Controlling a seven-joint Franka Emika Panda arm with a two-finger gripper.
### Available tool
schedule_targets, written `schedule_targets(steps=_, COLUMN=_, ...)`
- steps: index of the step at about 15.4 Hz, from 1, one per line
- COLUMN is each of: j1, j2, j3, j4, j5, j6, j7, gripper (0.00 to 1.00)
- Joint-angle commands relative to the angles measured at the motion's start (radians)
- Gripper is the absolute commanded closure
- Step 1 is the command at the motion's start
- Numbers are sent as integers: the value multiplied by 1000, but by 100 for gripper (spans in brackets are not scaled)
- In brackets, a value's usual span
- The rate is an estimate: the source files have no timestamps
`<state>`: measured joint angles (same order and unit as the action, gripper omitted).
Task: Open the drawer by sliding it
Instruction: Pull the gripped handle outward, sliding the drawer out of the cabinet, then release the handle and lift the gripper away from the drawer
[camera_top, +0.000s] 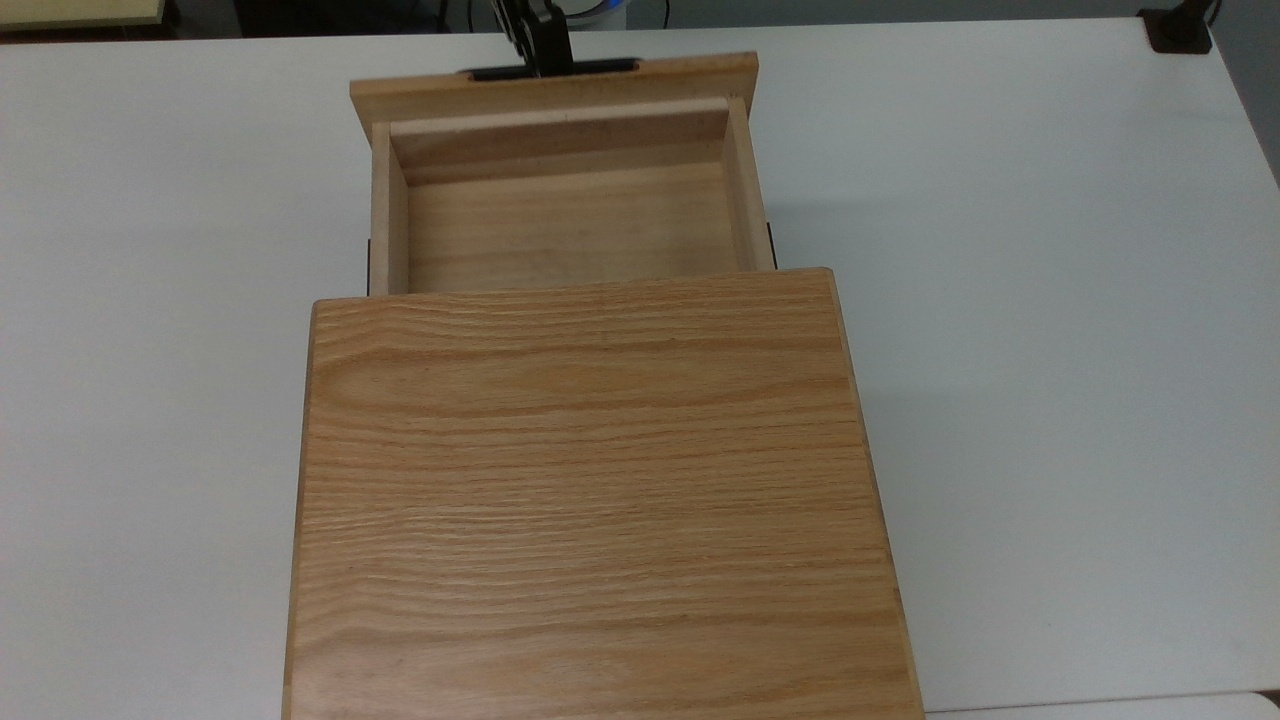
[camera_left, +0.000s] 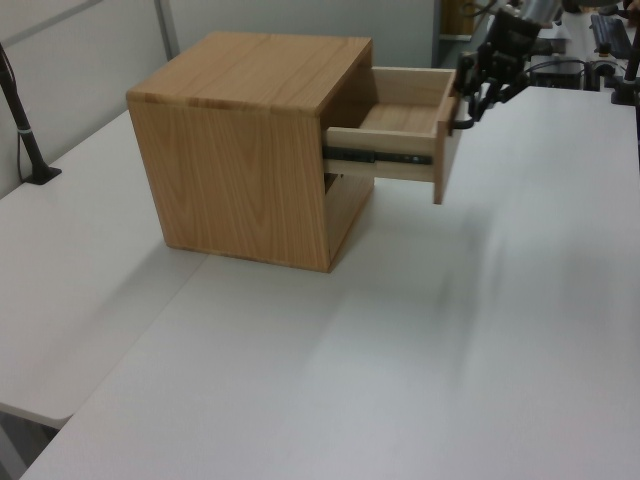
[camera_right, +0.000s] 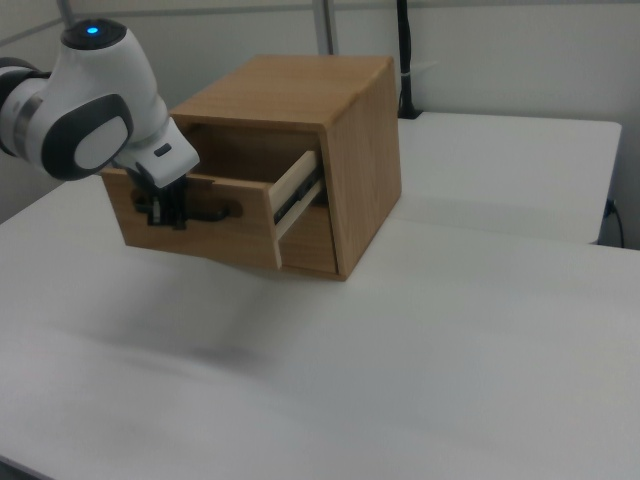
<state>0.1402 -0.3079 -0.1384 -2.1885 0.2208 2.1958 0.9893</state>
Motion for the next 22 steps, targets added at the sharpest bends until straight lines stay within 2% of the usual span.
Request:
schedule_targets(steps=1, j1=-1, j2=-146, j3=-9, j4=-43, j5=32, j6=-94, j7=-116, gripper=86)
schedule_targets(steps=4, j1=-14, j2=-146, j3=-9, j4=-45, j5=32, j6=-131, j7=-140, gripper=81)
schedule_targets(steps=5, j1=-17, j2=-146, j3=-9, j4=-43, j5=32, j6=-140, j7=-140, gripper=75)
schedule_targets(steps=6, j1=-25, j2=-143, j3=-9, j4=-43, j5=32, j6=-155, j7=-140, gripper=56)
schedule_targets(steps=7, j1=-31, j2=-142, j3=-9, j4=-42, j5=32, j6=-169, j7=-140, gripper=14)
schedule_targets(steps=8, j1=-36, j2=-142, j3=-9, j4=-39, j5=32, j6=-188, j7=-140, gripper=0)
schedule_targets(steps=10, j1=-36, j2=-140, j3=-9, j4=-34, j5=32, j6=-221, j7=-147, gripper=0)
schedule_targets(steps=12, j1=-36, j2=-126, j3=-7, j4=-5, j5=32, j6=-267, j7=-234, gripper=0)
schedule_targets(steps=16, j1=-41, j2=-54, j3=2, j4=140, j5=20, j6=-422, j7=-579, gripper=0)
schedule_targets(steps=18, j1=-50, j2=-25, j3=2, j4=202, j5=11, j6=-447, j7=-754, gripper=0)
schedule_targets(steps=20, j1=-62, j2=38, j3=17, j4=307, j5=-70, j6=-519, j7=-909, gripper=0)
schedule_targets(steps=22, j1=-70, j2=140, j3=60, j4=450, j5=-191, j6=-634, j7=-981, gripper=0)
